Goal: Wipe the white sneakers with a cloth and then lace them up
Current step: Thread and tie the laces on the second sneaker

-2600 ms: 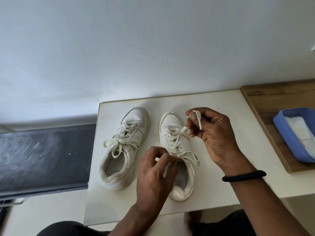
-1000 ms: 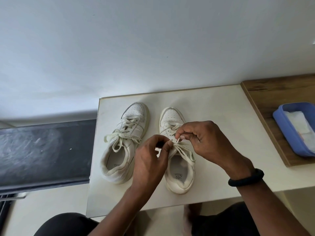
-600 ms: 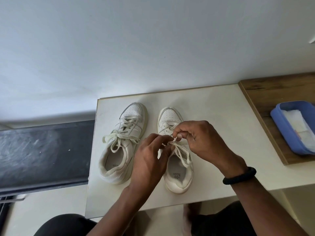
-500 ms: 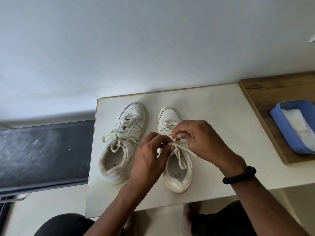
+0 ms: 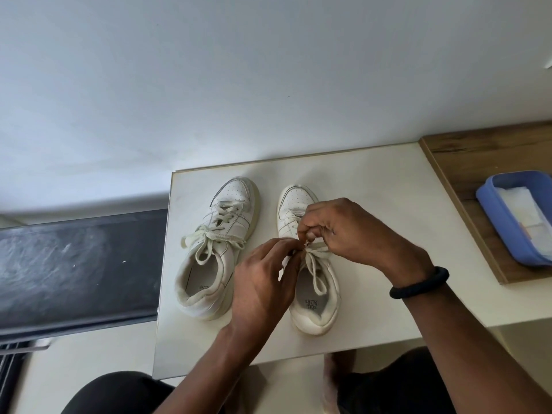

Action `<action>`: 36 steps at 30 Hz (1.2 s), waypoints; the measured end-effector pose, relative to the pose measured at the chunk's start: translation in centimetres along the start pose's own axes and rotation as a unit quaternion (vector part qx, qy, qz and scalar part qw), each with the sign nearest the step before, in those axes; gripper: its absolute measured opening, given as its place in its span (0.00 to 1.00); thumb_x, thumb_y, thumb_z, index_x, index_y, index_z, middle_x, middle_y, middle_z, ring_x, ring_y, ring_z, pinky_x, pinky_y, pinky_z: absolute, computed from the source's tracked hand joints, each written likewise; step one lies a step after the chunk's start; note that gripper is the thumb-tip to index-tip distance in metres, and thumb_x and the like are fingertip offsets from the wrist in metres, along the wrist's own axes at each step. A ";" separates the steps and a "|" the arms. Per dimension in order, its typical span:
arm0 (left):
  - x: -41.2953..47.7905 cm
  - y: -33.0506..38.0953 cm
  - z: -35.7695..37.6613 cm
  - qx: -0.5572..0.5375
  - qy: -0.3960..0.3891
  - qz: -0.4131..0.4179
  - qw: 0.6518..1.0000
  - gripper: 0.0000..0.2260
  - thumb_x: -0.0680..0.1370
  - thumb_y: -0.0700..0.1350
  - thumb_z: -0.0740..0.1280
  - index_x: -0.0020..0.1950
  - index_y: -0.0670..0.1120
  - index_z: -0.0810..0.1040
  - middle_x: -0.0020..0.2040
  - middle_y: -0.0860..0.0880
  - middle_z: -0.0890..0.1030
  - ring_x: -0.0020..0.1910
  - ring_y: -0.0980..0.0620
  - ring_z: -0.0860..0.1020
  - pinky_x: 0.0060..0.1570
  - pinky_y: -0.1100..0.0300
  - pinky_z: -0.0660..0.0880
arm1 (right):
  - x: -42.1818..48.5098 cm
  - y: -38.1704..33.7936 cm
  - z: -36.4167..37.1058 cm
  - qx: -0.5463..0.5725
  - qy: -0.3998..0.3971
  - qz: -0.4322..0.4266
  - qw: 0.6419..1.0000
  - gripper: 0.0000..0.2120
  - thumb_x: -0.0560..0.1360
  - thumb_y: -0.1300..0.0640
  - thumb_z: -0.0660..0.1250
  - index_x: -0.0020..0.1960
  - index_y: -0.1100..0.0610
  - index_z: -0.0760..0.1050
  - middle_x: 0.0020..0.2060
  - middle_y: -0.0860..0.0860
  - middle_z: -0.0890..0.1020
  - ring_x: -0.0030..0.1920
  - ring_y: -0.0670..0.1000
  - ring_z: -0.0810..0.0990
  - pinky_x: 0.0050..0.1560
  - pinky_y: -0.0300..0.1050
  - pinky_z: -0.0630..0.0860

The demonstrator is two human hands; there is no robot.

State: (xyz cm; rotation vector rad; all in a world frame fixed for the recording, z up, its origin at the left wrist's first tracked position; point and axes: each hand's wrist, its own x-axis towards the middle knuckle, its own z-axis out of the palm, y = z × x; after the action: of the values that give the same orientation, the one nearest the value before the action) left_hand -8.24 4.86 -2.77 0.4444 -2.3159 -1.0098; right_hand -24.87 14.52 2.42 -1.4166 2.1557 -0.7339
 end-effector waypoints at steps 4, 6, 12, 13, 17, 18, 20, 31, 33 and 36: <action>-0.2 0.3 0.1 -0.018 0.000 -0.031 0.999 0.05 0.79 0.42 0.71 0.53 0.47 0.83 0.49 0.56 0.83 0.45 0.54 0.82 0.39 0.53 0.82 | 0.6 -0.6 -0.5 0.091 -0.069 0.058 0.992 0.14 0.77 0.67 0.66 0.43 0.51 0.83 0.35 0.43 0.82 0.35 0.39 0.79 0.37 0.35 0.74; -0.2 0.1 0.3 -0.016 -0.010 -0.049 0.999 0.05 0.79 0.41 0.71 0.53 0.49 0.82 0.49 0.56 0.82 0.47 0.53 0.81 0.41 0.51 0.81 | 0.8 -0.8 -0.3 0.146 -0.090 0.093 0.981 0.14 0.79 0.65 0.66 0.42 0.49 0.81 0.31 0.41 0.80 0.29 0.37 0.75 0.33 0.31 0.70; -0.1 0.9 0.3 -0.003 -0.016 -0.064 0.998 0.05 0.80 0.49 0.69 0.54 0.51 0.82 0.49 0.57 0.80 0.50 0.55 0.80 0.44 0.51 0.80 | 0.5 -0.4 0.4 0.197 -0.042 0.168 0.965 0.03 0.78 0.62 0.70 0.47 0.57 0.83 0.26 0.38 0.80 0.27 0.35 0.75 0.31 0.29 0.70; -0.1 1.1 0.2 0.002 -0.019 -0.071 0.997 0.07 0.79 0.52 0.69 0.54 0.51 0.82 0.48 0.57 0.80 0.50 0.56 0.80 0.44 0.52 0.80 | 0.5 -0.4 0.5 0.200 -0.032 0.175 0.964 0.03 0.77 0.61 0.71 0.47 0.57 0.84 0.28 0.39 0.81 0.27 0.35 0.75 0.32 0.30 0.70; 0.1 1.5 0.1 0.046 -0.032 -0.081 0.995 0.13 0.75 0.55 0.71 0.55 0.50 0.81 0.49 0.57 0.80 0.50 0.56 0.79 0.44 0.52 0.79 | 0.2 -0.4 0.5 0.200 -0.024 0.183 0.962 0.04 0.76 0.60 0.72 0.44 0.53 0.84 0.34 0.44 0.83 0.29 0.38 0.75 0.33 0.32 0.73; 0.2 1.6 0.0 0.044 -0.035 -0.086 0.995 0.13 0.74 0.54 0.71 0.55 0.50 0.82 0.49 0.57 0.80 0.50 0.55 0.79 0.44 0.52 0.79 | 0.1 -0.4 0.4 0.204 -0.023 0.183 0.961 0.04 0.77 0.61 0.72 0.44 0.53 0.84 0.34 0.44 0.83 0.29 0.37 0.75 0.32 0.31 0.72; 0.2 1.9 -0.1 0.039 -0.042 -0.095 0.994 0.13 0.74 0.53 0.70 0.56 0.50 0.82 0.49 0.57 0.81 0.51 0.55 0.79 0.46 0.52 0.80 | -0.1 -0.4 0.4 0.214 -0.021 0.181 0.960 0.05 0.77 0.61 0.71 0.45 0.54 0.84 0.33 0.43 0.83 0.29 0.36 0.76 0.32 0.29 0.71; 0.1 2.7 0.1 -0.112 -0.009 -0.233 0.966 0.08 0.71 0.40 0.78 0.43 0.51 0.82 0.43 0.57 0.82 0.47 0.57 0.82 0.46 0.50 0.81 | -0.4 -0.3 0.9 0.168 0.000 0.138 0.976 0.07 0.76 0.58 0.72 0.41 0.47 0.82 0.45 0.44 0.83 0.39 0.35 0.79 0.45 0.37 0.72; 0.1 2.6 0.1 -0.121 -0.010 -0.249 0.961 0.09 0.71 0.40 0.78 0.42 0.52 0.82 0.43 0.57 0.82 0.46 0.57 0.82 0.46 0.48 0.81 | -0.5 -0.3 0.7 0.163 -0.008 0.132 0.978 0.08 0.77 0.58 0.72 0.41 0.48 0.82 0.46 0.44 0.82 0.41 0.37 0.79 0.47 0.39 0.75; 0.1 2.8 0.2 -0.126 -0.011 -0.256 0.959 0.10 0.71 0.39 0.78 0.41 0.53 0.82 0.43 0.56 0.82 0.46 0.56 0.81 0.46 0.46 0.81 | -0.6 -0.2 0.5 0.164 -0.033 0.117 0.979 0.07 0.77 0.58 0.71 0.43 0.50 0.82 0.46 0.44 0.81 0.42 0.38 0.78 0.48 0.39 0.75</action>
State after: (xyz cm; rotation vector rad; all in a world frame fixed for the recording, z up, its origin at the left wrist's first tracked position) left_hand -8.61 6.74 -0.74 0.9586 -2.0902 -1.5332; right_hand -24.22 14.90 2.25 -0.9852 1.9939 -0.8894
